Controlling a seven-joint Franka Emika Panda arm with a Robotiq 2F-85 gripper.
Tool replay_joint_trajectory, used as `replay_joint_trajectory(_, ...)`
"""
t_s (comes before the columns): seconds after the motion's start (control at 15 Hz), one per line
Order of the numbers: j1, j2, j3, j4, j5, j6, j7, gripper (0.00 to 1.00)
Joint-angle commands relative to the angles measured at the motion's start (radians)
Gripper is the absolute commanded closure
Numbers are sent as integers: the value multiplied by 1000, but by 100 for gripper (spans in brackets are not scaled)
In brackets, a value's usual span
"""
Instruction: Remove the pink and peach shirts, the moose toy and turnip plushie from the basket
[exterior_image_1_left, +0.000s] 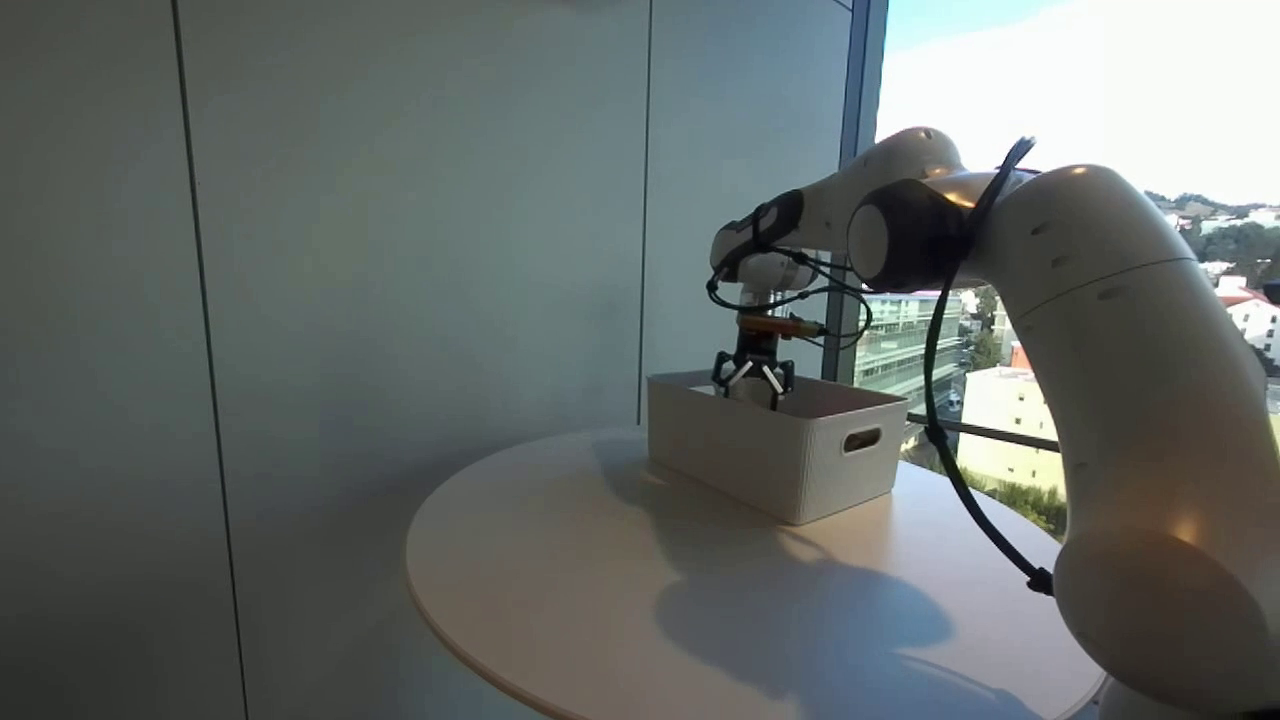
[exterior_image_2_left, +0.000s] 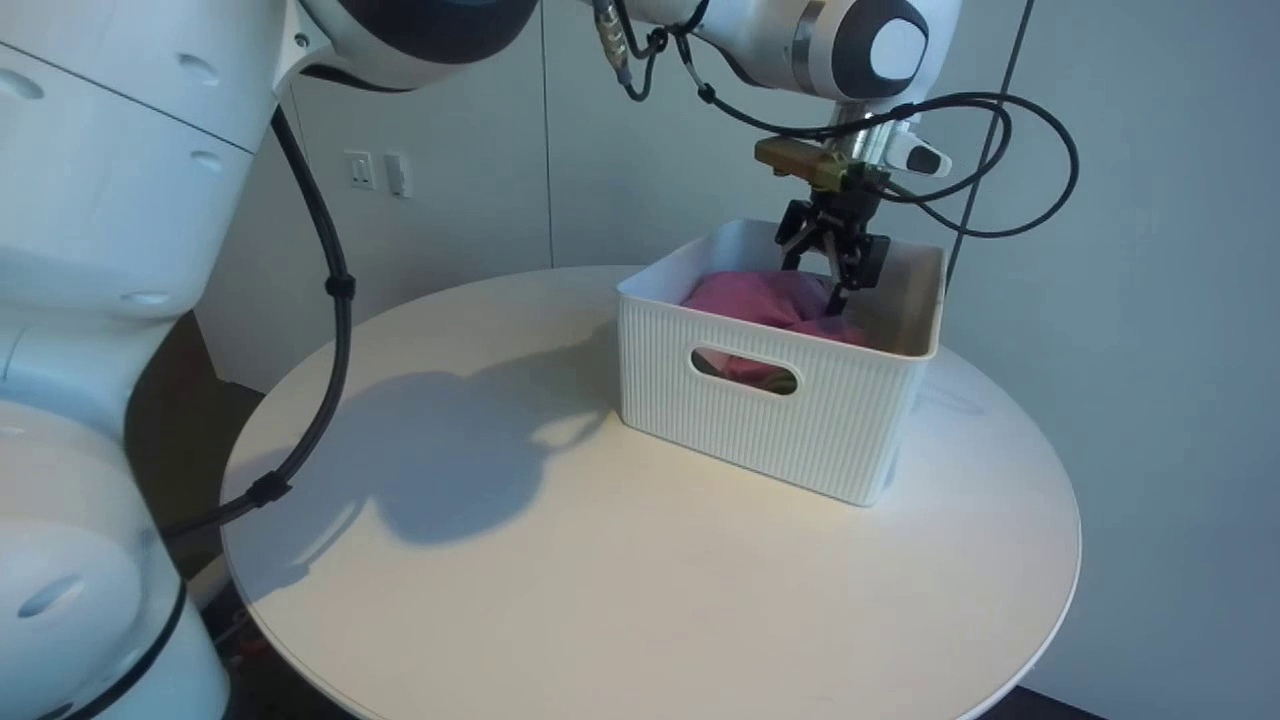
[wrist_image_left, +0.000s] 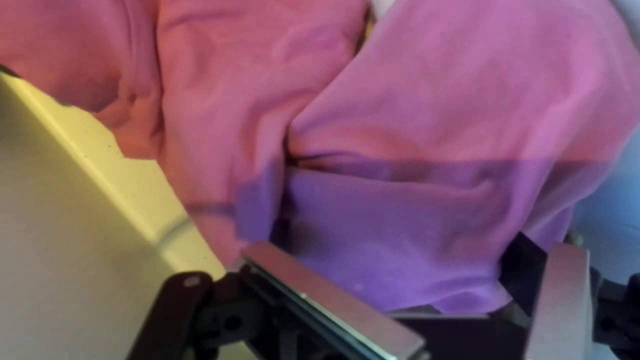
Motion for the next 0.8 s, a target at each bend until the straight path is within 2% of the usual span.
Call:
replay_joint_trajectory(0.0, -86, 30, 36, 26, 67, -1, -98, 0)
replay_joint_trajectory(0.07, -98, 45, 45, 43, 77, -20, -115, 25)
replay_joint_trajectory(0.13, -108, 64, 54, 62, 81, -29, -131, 26)
replay_joint_trajectory(0.33, -112, 89, 86, 98, 80, -48, -173, 51)
replay_joint_trajectory(0.47, -27, -32, 104, -39, 63, -14, -109, 64)
replay_joint_trajectory(0.73, 45, -161, 111, -98, 29, -20, -46, 92)
